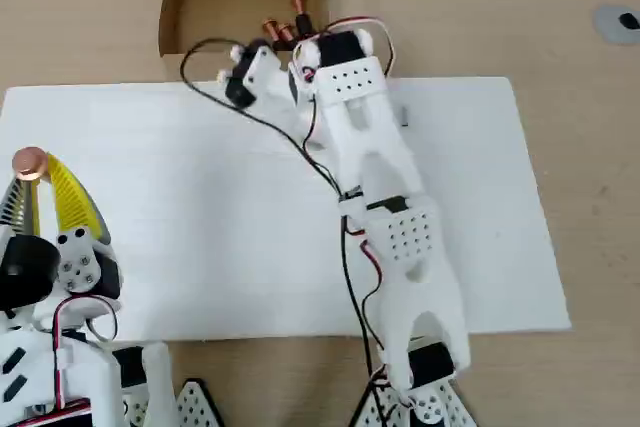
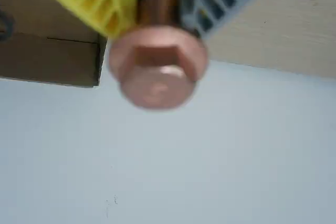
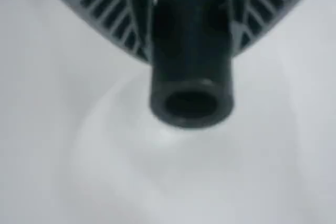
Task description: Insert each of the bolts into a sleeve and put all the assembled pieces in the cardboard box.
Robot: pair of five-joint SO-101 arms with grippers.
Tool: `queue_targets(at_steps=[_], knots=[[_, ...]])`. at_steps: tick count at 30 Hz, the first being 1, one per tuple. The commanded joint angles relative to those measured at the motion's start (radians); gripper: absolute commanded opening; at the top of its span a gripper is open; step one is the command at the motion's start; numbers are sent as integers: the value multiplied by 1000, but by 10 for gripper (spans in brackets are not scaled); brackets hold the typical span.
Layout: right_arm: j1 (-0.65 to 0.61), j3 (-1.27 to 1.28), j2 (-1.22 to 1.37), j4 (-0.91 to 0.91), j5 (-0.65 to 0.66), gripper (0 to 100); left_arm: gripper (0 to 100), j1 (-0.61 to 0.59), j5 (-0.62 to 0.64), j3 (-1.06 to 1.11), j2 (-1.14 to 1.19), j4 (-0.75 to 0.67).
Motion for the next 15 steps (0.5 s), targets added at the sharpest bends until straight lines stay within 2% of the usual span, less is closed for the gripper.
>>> queue_targets(at_steps=[1,6,11,15], knots=[[28,-102,-82,17,-37,10,6,-12,-5,-49,-7,3],[24,2,-157,17,-34,10,5,-12,-2,-68,-7,6],[1,305,-200,17,51,10,5,-12,-2,-68,-7,6],[-27,503,-275,15,61,10,5,-12,-2,-68,-7,6]])
